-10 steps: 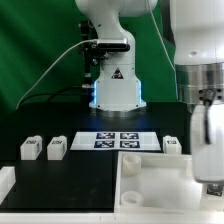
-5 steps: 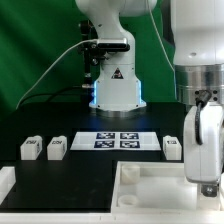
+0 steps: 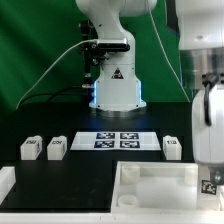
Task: Assemble one leg
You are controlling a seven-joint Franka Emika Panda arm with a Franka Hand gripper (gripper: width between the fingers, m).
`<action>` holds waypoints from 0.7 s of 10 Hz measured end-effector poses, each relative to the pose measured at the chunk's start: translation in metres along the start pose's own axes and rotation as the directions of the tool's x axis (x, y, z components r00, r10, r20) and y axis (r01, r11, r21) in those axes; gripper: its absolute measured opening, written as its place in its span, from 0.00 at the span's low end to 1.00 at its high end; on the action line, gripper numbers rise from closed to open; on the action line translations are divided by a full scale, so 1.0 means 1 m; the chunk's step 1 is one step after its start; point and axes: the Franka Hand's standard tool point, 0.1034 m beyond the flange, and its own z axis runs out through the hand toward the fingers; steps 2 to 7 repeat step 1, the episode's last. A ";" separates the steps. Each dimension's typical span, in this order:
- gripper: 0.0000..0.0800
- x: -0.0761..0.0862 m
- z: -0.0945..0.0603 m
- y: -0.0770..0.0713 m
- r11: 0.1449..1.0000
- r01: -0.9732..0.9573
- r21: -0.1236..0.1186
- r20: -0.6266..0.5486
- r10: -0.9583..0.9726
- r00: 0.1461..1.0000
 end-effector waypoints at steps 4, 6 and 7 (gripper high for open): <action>0.81 0.000 0.001 0.000 1.000 0.000 -0.001 -0.001 0.000 1.000; 0.81 0.000 0.001 0.000 1.000 0.000 -0.001 -0.001 0.000 1.000; 0.81 0.000 0.001 0.000 1.000 0.000 -0.001 -0.001 0.000 1.000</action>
Offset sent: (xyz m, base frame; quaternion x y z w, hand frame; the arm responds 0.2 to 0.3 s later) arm 0.0000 0.0000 0.0000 0.0000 0.0000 0.0000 1.0000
